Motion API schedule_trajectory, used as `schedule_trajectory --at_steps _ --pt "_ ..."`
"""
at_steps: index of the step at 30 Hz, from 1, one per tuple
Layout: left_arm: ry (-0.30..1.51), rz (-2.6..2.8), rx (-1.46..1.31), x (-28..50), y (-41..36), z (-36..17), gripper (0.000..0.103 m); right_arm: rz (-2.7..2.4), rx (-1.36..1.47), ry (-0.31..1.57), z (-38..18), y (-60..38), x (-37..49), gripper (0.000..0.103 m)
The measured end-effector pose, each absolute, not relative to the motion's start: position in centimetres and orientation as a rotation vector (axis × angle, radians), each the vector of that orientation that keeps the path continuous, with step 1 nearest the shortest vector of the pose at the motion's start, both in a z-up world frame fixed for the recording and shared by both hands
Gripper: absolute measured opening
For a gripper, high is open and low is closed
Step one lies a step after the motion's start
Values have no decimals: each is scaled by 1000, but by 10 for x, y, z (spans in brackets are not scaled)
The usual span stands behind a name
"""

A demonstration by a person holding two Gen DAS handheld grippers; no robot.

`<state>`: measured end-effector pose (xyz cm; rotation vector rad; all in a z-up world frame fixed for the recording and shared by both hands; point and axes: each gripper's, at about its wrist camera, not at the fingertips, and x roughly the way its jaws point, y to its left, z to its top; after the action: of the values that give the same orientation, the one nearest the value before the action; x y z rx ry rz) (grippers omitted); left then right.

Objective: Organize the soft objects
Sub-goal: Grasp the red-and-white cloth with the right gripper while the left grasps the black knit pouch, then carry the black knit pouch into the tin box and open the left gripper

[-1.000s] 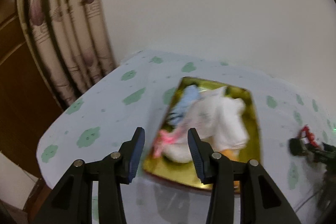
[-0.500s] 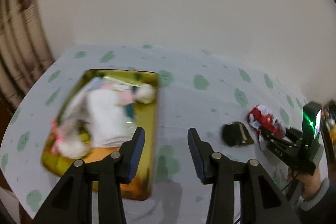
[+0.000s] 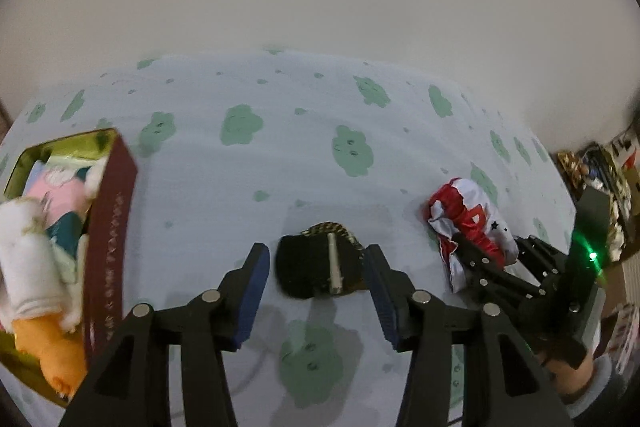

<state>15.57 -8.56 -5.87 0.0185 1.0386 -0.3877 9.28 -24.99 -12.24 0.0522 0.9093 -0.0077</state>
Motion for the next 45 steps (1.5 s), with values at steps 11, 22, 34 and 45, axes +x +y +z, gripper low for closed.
schedule_trajectory --at_steps 11,22,34,45 --pt "1111 -385 131 172 -109 -95 53 5 50 922 -124 -247 96 60" --pt "1059 -388 201 164 -122 -114 59 30 19 941 -128 -242 99 81" --pt "1044 -414 180 161 -116 -110 34 -5 35 966 -133 -248 100 103" --pt "961 -409 148 141 -99 -66 33 -7 33 964 -135 -249 102 103"
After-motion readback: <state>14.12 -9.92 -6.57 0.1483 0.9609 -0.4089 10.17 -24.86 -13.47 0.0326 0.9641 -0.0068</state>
